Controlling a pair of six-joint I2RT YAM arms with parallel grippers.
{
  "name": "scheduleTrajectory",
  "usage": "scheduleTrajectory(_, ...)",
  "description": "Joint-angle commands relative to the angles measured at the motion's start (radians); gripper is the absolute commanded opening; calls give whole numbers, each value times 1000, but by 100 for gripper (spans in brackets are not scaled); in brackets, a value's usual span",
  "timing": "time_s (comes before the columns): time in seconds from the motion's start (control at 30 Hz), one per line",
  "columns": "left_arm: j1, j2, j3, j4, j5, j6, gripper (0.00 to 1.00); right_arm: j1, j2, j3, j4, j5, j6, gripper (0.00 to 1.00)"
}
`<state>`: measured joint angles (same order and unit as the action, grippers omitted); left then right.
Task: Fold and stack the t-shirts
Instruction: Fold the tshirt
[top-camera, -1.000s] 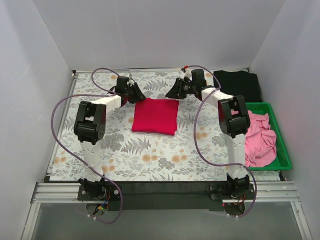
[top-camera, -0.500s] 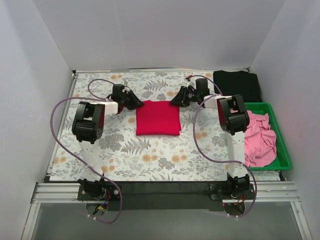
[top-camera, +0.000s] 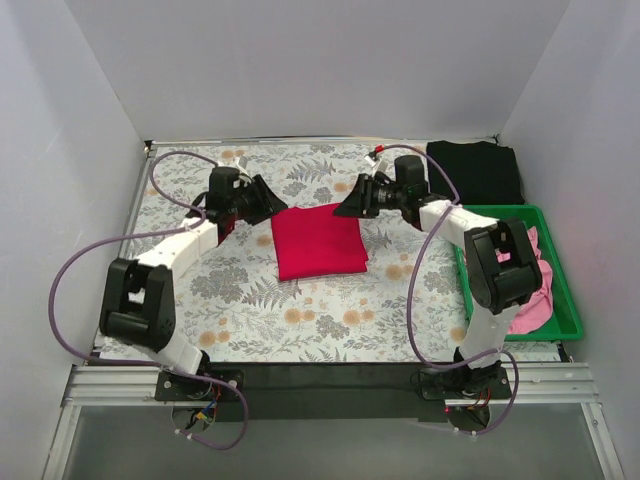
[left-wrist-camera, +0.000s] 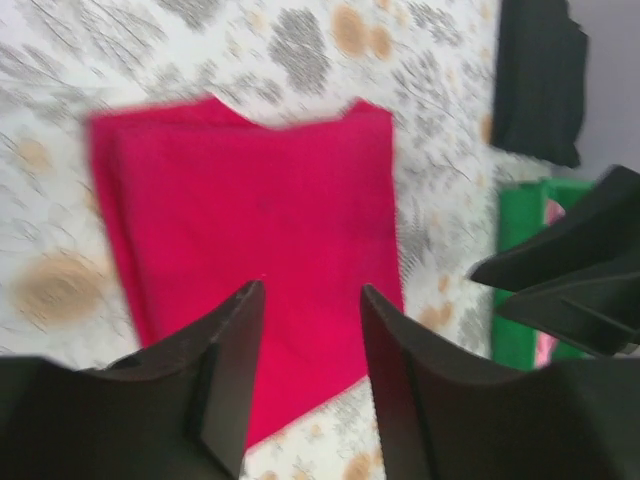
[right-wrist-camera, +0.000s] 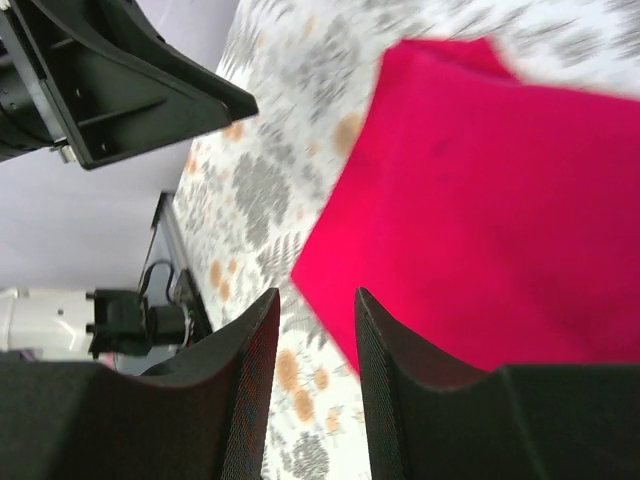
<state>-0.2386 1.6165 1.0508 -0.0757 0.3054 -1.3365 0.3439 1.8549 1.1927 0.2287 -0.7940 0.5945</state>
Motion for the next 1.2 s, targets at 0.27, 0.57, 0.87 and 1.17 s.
scheduleTrajectory(0.27, -169, -152, -331, 0, -46, -99, 20, 208, 33, -156, 90, -24, -2, 37)
scheduleTrajectory(0.57, -168, -33, -359, -47, -117, -138, 6, 210, 216, -185, 135, 16, -28, 35)
scheduleTrajectory(0.87, -131, -92, -472, -82, -135, -130, 0, 119, 89, -288, 143, -36, -68, 34)
scheduleTrajectory(1.17, -126, -73, -453, -113, -141, -127, 0, -28, 142, -406, 144, -93, -160, 33)
